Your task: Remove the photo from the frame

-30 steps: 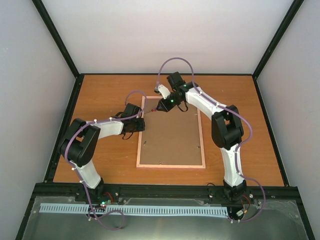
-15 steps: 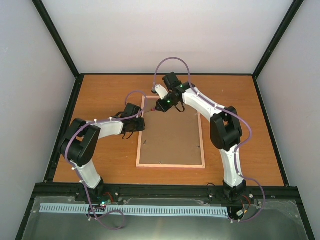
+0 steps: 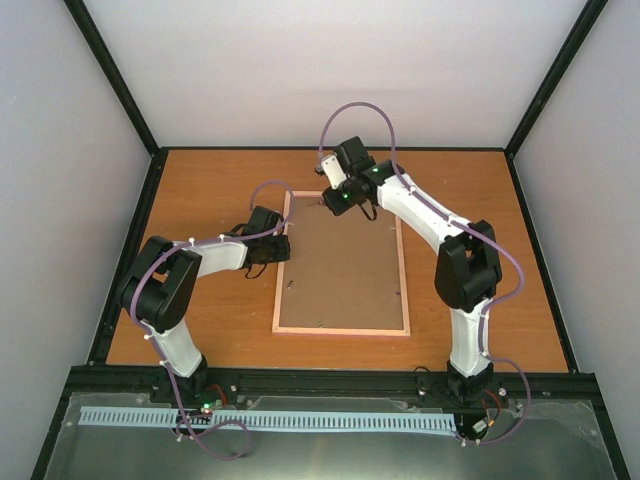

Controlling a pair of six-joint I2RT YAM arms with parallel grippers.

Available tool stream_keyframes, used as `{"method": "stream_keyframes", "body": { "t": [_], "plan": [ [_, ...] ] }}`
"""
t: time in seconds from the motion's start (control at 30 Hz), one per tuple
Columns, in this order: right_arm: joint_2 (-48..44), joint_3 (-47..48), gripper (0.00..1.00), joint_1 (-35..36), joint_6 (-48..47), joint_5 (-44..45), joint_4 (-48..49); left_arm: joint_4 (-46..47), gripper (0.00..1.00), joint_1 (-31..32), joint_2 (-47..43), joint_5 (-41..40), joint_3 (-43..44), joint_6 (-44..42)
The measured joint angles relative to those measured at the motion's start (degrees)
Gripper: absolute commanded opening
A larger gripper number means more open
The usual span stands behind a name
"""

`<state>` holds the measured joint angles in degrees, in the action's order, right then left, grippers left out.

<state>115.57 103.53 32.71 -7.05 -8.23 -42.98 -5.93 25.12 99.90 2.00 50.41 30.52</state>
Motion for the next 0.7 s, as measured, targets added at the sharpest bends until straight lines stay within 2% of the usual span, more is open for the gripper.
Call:
{"method": "stream_keyframes", "body": {
  "t": [0.17, 0.37, 0.53, 0.7],
  "plan": [
    [-2.03, -1.22, 0.03, 0.07, -2.08, -5.81, 0.37, 0.02, 0.01, 0.0, 0.0, 0.02, 0.0, 0.0],
    [1.05, -0.46, 0.03, 0.28, -3.65, -12.41, -0.57, 0.04, 0.01, 0.0, 0.0, 0.04, 0.0, 0.0],
    [5.25, 0.85, 0.03, 0.7, -4.02, -13.55, -1.77, 0.11, 0.01, 0.0, 0.0, -0.09, -0.04, -0.02],
    [5.62, 2.64, 0.03, 0.94, -3.96, -12.28, -1.84, 0.15, 0.01, -0.07, -0.09, -0.07, -0.13, -0.02]
  ]
}}
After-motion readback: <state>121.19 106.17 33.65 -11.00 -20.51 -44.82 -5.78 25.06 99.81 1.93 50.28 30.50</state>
